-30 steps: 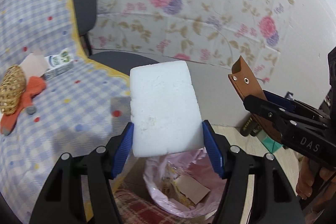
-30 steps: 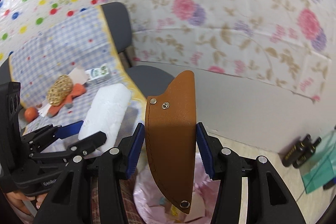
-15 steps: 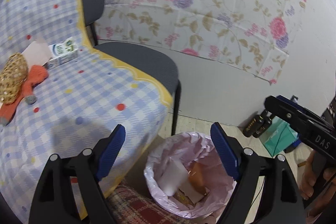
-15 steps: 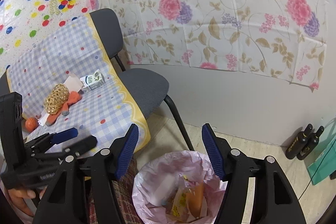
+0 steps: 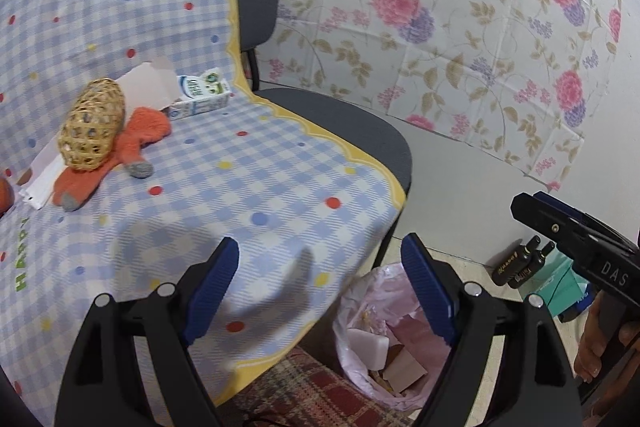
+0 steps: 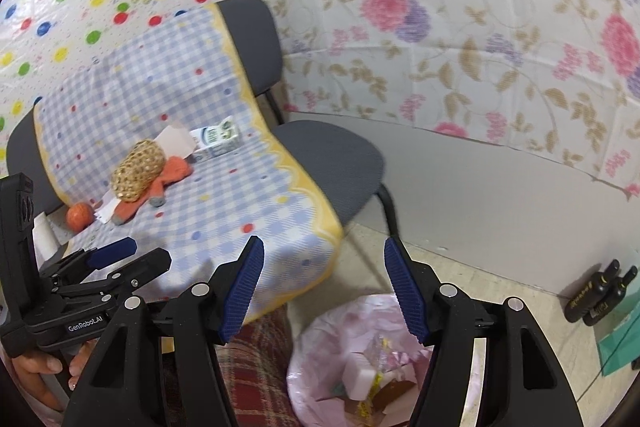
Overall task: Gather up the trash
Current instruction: 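Move both open grippers back over the items on the chair, then grasp the woven bamboo basket with the right gripper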
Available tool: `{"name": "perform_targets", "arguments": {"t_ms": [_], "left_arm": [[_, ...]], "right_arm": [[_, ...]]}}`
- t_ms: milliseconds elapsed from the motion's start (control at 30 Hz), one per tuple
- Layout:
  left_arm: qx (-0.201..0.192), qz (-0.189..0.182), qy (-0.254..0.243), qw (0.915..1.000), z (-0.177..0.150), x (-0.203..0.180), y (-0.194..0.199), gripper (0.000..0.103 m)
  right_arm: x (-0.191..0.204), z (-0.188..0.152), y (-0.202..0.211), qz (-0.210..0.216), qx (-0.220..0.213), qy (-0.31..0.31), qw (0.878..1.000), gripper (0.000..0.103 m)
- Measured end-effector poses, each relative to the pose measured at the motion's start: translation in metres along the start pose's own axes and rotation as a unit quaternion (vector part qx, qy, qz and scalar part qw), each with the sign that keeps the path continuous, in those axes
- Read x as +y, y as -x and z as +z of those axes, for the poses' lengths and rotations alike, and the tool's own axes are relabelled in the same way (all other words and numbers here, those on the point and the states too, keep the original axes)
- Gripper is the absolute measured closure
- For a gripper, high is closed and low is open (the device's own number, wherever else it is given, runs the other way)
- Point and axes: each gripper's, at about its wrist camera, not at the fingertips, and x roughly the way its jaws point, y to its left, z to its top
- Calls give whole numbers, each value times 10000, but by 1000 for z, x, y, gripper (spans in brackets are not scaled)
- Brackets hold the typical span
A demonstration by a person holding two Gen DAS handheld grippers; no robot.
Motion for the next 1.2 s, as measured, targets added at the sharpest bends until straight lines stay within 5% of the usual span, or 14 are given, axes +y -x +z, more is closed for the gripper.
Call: {"name": "perform_targets", "arguments": {"t_ms": [367, 1200], "left_arm": [[-306, 819, 642, 9941, 7, 83, 33, 22], [-417, 2217, 1572, 9614, 12, 234, 53, 22]], "right_arm": [[77, 26, -31, 629, 43, 593, 9963, 39], [209, 66, -146, 1534, 522, 1155, 9800, 40]]}}
